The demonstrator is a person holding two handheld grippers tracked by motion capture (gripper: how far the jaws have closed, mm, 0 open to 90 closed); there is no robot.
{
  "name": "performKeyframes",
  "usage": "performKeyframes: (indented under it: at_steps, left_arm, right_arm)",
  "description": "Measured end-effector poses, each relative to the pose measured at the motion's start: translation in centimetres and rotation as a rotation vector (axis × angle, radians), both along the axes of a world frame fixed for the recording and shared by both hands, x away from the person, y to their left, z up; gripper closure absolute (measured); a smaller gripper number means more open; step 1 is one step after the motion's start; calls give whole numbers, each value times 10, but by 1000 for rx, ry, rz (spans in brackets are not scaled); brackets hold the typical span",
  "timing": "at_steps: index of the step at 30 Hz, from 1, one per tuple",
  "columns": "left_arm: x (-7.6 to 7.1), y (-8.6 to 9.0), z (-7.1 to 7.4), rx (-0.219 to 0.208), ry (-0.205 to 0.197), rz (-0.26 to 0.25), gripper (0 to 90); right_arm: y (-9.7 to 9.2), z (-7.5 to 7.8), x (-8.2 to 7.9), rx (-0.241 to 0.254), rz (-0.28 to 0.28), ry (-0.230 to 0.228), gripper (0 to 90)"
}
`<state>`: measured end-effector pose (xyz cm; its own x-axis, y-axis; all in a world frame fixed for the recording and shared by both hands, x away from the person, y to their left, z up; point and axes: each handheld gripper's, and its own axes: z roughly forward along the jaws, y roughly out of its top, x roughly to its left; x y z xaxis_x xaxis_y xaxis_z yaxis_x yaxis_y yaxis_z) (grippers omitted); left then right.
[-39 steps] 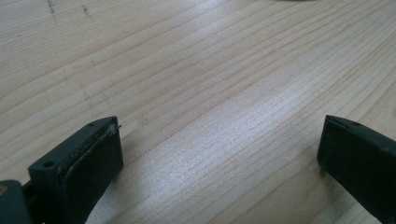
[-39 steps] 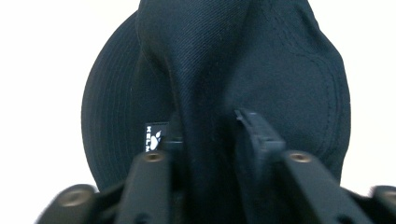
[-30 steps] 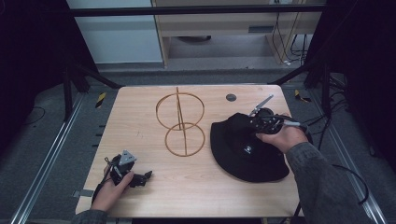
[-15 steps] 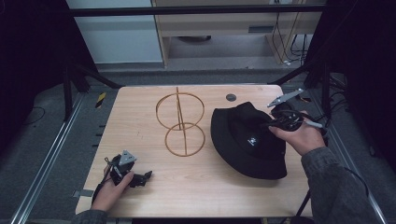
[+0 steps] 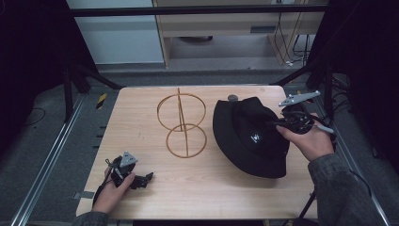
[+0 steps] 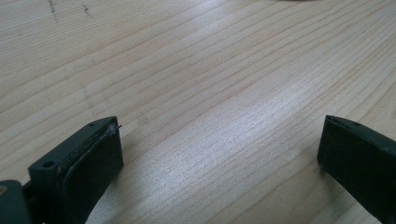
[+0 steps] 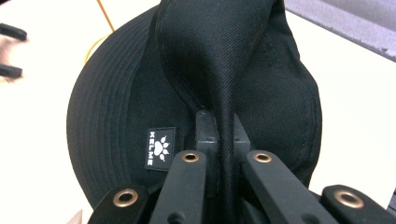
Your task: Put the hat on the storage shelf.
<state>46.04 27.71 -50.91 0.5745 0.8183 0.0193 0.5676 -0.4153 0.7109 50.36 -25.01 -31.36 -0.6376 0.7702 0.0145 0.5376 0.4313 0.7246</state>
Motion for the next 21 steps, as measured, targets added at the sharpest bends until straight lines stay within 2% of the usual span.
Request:
performKeyframes:
  at_steps: [13,21]
  left_arm:
    - [0,0,0,0,0,0,0]
    - [0,0,0,0,0,2,0]
  right_arm:
    - [-4,19,-11,65,-5,-69,889]
    - [-5,28,-17,98,-8,-92,889]
